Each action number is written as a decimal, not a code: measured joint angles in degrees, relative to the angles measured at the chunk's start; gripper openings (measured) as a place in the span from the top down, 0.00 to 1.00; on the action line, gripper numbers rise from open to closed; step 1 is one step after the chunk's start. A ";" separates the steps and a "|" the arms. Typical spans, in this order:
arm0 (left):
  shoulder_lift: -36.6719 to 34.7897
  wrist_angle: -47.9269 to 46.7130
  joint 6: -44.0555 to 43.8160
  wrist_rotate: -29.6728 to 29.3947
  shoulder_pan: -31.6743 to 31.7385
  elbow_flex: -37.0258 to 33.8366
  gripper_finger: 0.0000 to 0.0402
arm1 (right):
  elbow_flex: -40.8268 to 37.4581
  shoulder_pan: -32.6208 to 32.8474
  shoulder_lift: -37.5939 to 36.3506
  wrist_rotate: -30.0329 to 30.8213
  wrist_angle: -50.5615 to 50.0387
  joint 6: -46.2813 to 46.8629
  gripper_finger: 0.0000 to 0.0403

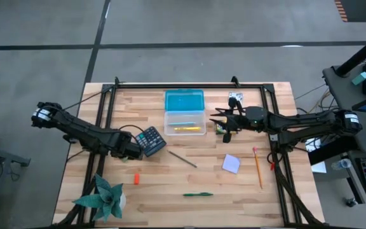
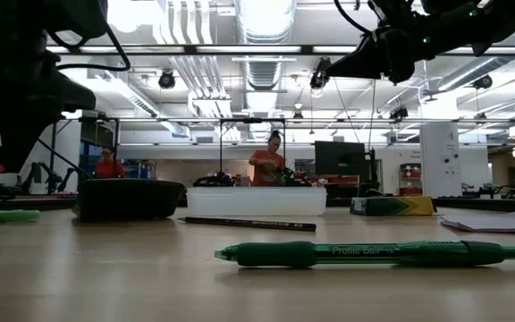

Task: Pack school essentials
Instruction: Put the green scissors into the blue supply box

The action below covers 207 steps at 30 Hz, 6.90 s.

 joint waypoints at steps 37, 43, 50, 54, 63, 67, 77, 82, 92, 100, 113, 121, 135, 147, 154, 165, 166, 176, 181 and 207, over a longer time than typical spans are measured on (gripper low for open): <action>9.85 5.81 -2.97 -3.27 -0.38 -3.99 0.60 | 0.04 0.02 0.00 0.02 0.99 -0.34 0.84; 10.57 5.81 -2.59 -3.74 -0.39 -4.02 0.60 | 0.04 0.01 0.00 0.02 1.03 -0.47 0.84; 8.95 5.11 -3.44 -4.53 -0.26 -3.72 0.60 | 0.04 0.02 0.00 0.02 1.05 -1.22 0.84; 7.61 5.47 -4.60 -5.67 -0.26 -2.32 0.60 | 0.04 0.00 0.00 0.02 1.03 -1.20 0.84; 6.53 5.12 -8.97 -6.12 0.07 -6.02 0.60 | 0.04 0.00 0.00 0.04 1.03 -1.59 0.84; 6.69 5.57 -9.80 -6.30 0.07 -8.09 0.60 | 0.04 0.00 0.00 0.04 1.03 -1.59 0.84; 6.61 6.16 -10.46 -7.70 0.11 -8.24 0.60 | 0.04 0.00 0.00 0.06 1.01 -1.59 0.84; 5.89 6.92 -10.46 -10.21 0.13 -6.91 0.60 | 0.04 0.00 0.00 0.07 0.95 -1.37 0.84; 5.75 6.52 -15.14 -13.60 0.13 -8.10 0.60 | 0.04 0.00 0.00 0.07 0.96 -1.57 0.84; 6.47 7.23 -18.45 -15.06 0.13 -9.23 0.60 | 0.03 0.00 0.00 0.08 0.96 -2.10 0.84; 7.80 6.34 -4.37 -3.69 0.11 -9.85 0.60 | 0.02 0.00 0.00 0.09 0.90 -2.11 0.84; 6.24 6.17 -3.83 -1.18 0.11 -9.76 0.60 | 0.02 0.00 0.00 0.09 0.90 -2.16 0.84; 5.97 3.54 -6.51 0.00 0.10 -5.93 0.60 | 0.02 0.00 0.00 0.09 0.39 -2.33 0.84; 6.08 5.29 -18.50 -0.11 -0.09 -6.87 0.60 | -0.02 0.00 0.00 0.09 -1.13 -2.57 0.84; 6.26 5.78 -22.67 -0.26 -0.37 -7.85 0.60 | -0.02 -0.13 0.00 0.13 -2.43 -2.78 0.84; 10.53 8.87 -22.24 -0.37 -0.39 -8.37 0.60 | -0.02 -1.51 0.00 0.20 -2.63 -2.52 0.84; 11.14 8.91 -22.20 -0.37 -0.39 -8.39 0.60 | -0.02 -1.54 0.00 0.20 -2.67 -2.50 0.84; 12.69 8.96 -16.65 -2.64 -0.40 -8.42 0.83 | -0.02 -1.62 0.00 0.15 -2.79 -2.93 0.84; 12.37 3.39 -14.85 -6.25 -0.33 -8.39 0.89 | -0.02 -1.62 0.00 0.13 -2.63 -3.40 0.84; 4.17 -4.56 -17.57 -7.62 -0.40 -4.87 0.95 | -0.02 -1.62 0.00 0.12 -2.45 -3.58 0.84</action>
